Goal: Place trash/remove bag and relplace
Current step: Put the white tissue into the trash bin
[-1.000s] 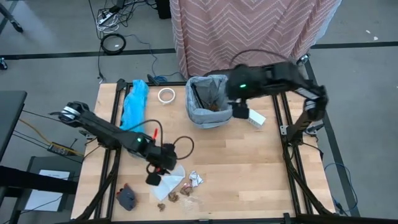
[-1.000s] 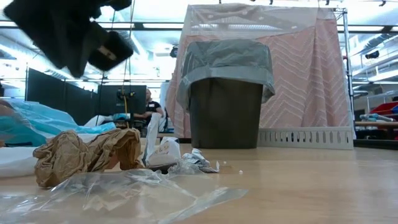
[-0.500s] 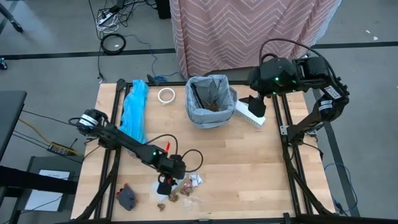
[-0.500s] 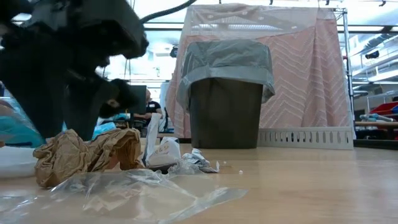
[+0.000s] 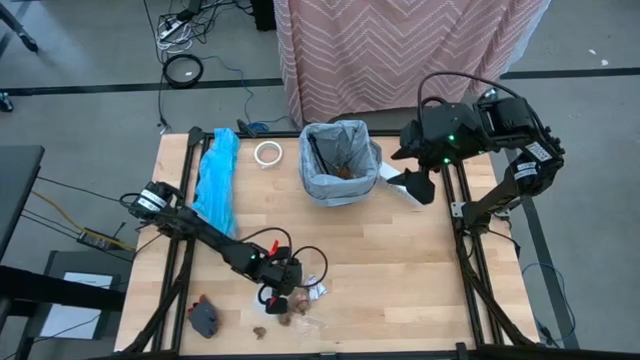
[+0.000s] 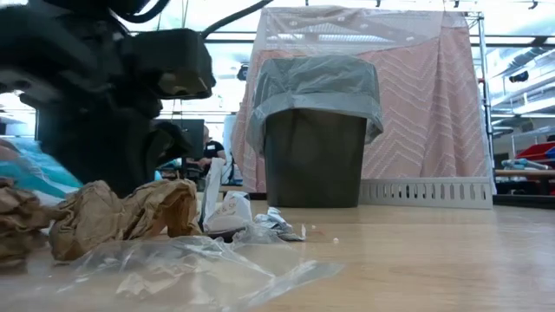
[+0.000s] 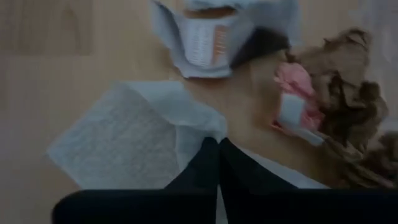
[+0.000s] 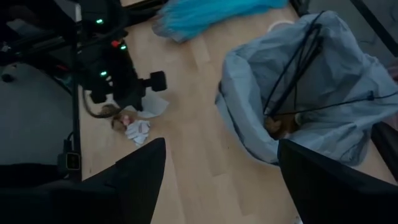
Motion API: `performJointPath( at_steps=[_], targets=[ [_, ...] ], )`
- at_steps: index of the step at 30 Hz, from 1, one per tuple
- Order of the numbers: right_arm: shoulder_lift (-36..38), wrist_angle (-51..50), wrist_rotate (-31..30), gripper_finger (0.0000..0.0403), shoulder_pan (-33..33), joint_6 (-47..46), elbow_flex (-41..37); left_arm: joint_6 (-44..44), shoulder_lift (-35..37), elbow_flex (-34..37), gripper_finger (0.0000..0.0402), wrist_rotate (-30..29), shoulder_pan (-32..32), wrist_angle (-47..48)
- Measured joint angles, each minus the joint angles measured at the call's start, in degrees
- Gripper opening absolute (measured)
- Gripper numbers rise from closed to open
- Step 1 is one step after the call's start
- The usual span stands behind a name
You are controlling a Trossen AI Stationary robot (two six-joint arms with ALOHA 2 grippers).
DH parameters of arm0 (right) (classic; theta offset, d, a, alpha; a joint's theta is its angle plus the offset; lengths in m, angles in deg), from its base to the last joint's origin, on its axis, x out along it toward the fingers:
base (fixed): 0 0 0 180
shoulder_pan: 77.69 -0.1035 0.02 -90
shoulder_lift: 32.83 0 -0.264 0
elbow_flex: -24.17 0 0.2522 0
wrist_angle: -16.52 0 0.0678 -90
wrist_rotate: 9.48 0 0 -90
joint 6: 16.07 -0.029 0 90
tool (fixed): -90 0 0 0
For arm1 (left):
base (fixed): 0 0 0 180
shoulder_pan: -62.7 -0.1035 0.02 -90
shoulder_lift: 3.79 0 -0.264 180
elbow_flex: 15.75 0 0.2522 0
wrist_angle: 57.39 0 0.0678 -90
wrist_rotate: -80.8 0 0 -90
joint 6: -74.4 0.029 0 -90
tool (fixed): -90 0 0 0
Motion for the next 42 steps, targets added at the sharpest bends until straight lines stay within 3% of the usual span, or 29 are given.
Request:
performJointPath(
  at_steps=[6, 12, 20, 24, 29, 35, 42],
  targets=[
    [0.9, 0.0, -0.5, 0.0293, -0.8, 0.3, 0.0, -1.9, 3.2, -5.3, 0.0004, -6.9, -2.8, 10.2],
    [2.7, 0.0, -1.2, 0.0293, -0.8, 2.9, 0.0, 0.5, 8.6, -16.0, 0.0002, -12.1, -7.0, 22.9],
    [6.0, 0.0, -6.7, 0.0293, -0.8, 2.9, 0.0, 6.7, 13.8, -32.1, 0.0001, -18.8, -12.8, 32.6],
    [7.1, 0.0, -8.0, 0.0293, -0.8, 1.7, 0.0, 15.7, 14.7, -41.4, 0.0001, -25.2, -15.4, 32.7],
    [7.5, 0.0, -8.2, 0.0293, -0.8, 1.5, 0.0, 26.9, 14.8, -49.8, 0.0001, -28.3, -21.5, 29.5],
    [7.4, 0.0, -8.2, 0.0293, -0.8, 1.8, 0.0, 34.4, 14.2, -50.5, 0.0, -27.3, -32.2, 18.8],
    [7.4, 0.0, -8.1, 0.0293, -0.8, 2.2, -2.0, 33.2, 8.5, -50.3, 0.0004, -15.2, -39.9, 18.3]
  ],
)
